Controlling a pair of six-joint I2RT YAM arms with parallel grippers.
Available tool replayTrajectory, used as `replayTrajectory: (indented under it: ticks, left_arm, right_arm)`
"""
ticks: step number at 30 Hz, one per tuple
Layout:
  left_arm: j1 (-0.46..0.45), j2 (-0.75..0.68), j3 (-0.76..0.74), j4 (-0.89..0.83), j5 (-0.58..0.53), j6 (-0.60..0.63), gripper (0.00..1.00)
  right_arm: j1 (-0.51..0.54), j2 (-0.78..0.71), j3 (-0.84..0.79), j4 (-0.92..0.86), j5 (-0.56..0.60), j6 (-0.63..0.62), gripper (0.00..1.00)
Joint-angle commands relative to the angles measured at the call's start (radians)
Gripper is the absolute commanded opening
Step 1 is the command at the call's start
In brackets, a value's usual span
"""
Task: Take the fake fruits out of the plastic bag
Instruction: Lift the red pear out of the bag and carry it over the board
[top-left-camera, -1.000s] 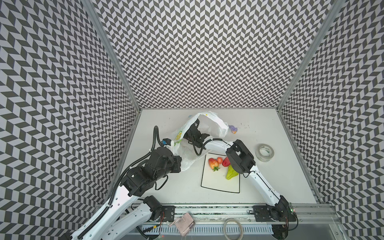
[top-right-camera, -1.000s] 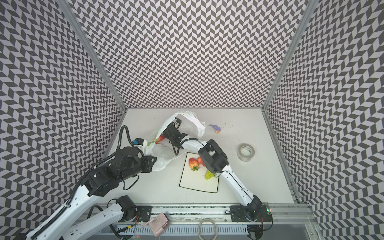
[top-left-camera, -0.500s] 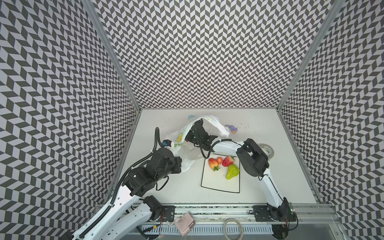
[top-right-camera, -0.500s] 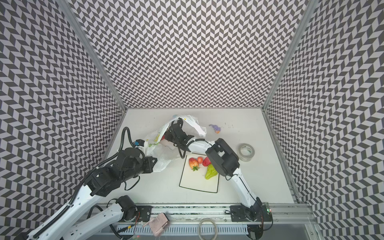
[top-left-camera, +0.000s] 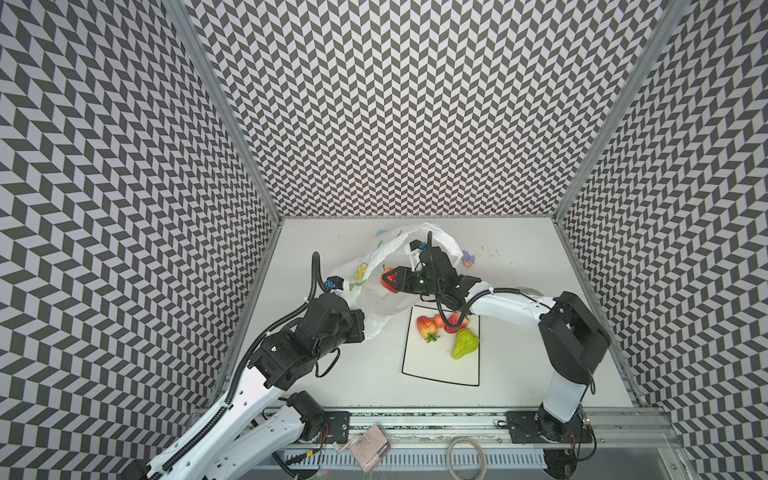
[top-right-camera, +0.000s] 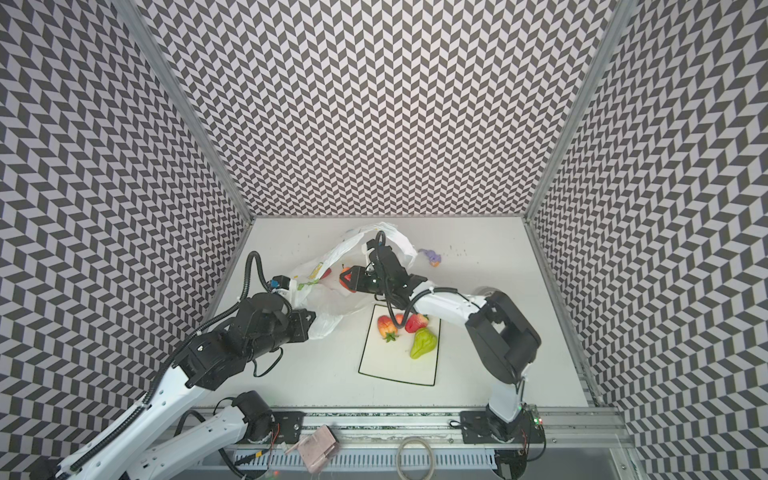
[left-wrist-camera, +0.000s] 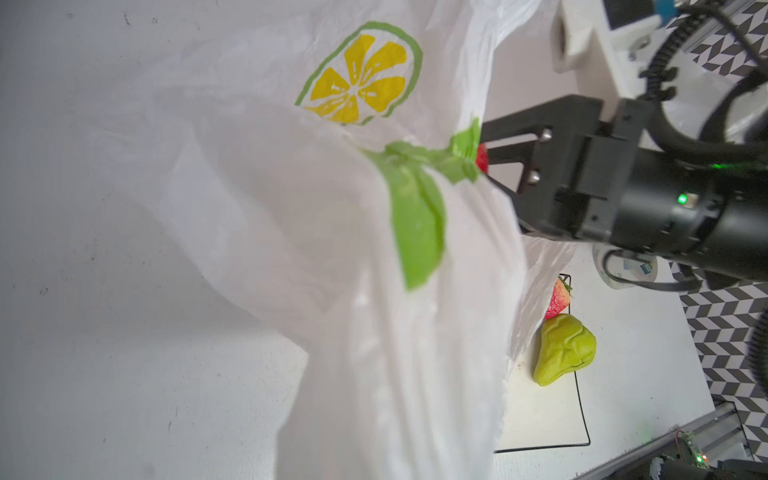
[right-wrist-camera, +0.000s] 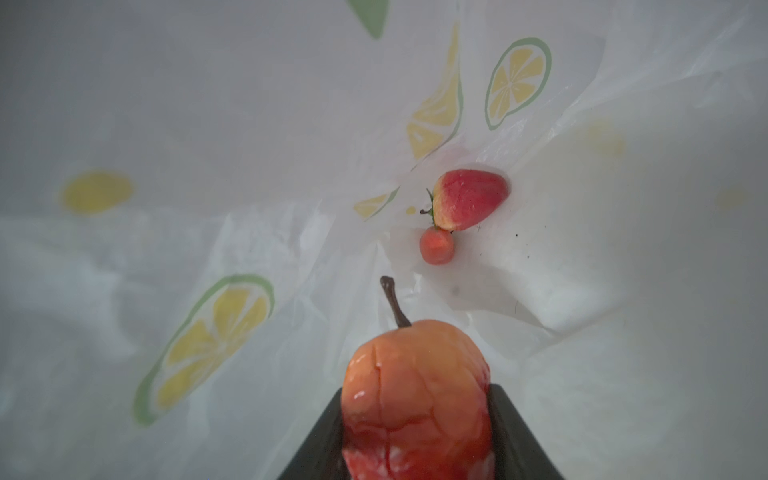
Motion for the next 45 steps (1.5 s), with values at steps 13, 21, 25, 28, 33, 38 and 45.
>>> replayTrajectory:
  ticks: [13, 21, 25, 28, 33, 38, 45]
  left_arm:
    - [-0.003, 0.006, -0.009, 0.042, -0.030, 0.001, 0.00]
    - [-0.002, 0.005, -0.016, 0.050, -0.026, -0.007, 0.00]
    - [-0.003, 0.004, -0.015, 0.043, -0.027, -0.015, 0.00]
    - [-0.003, 0.002, -0.020, 0.034, -0.026, -0.022, 0.00]
    - [-0.003, -0.004, -0.023, 0.022, -0.026, -0.036, 0.00]
    - [-0.003, -0.017, -0.023, 0.009, -0.025, -0.050, 0.00]
    - [-0.003, -0.019, -0.022, -0.013, -0.021, -0.059, 0.00]
  right_arm:
    - [0.063, -0.597, -0.449, -0.236, 0.135, -0.398, 0.26]
    - [0.234, -0.655, -0.568, -0.260, 0.312, -0.593, 0.27]
    - [0.290, -0.593, -0.575, -0.184, 0.356, -0.645, 0.28]
    - [0.302, -0.523, -0.552, -0.124, 0.380, -0.639, 0.29]
    - [0.315, -0.417, -0.554, 0.015, 0.412, -0.529, 0.29]
    - [0.336, -0.327, -0.543, 0.091, 0.482, -0.463, 0.30]
    - [0.336, -0.235, -0.564, 0.183, 0.502, -0.444, 0.37]
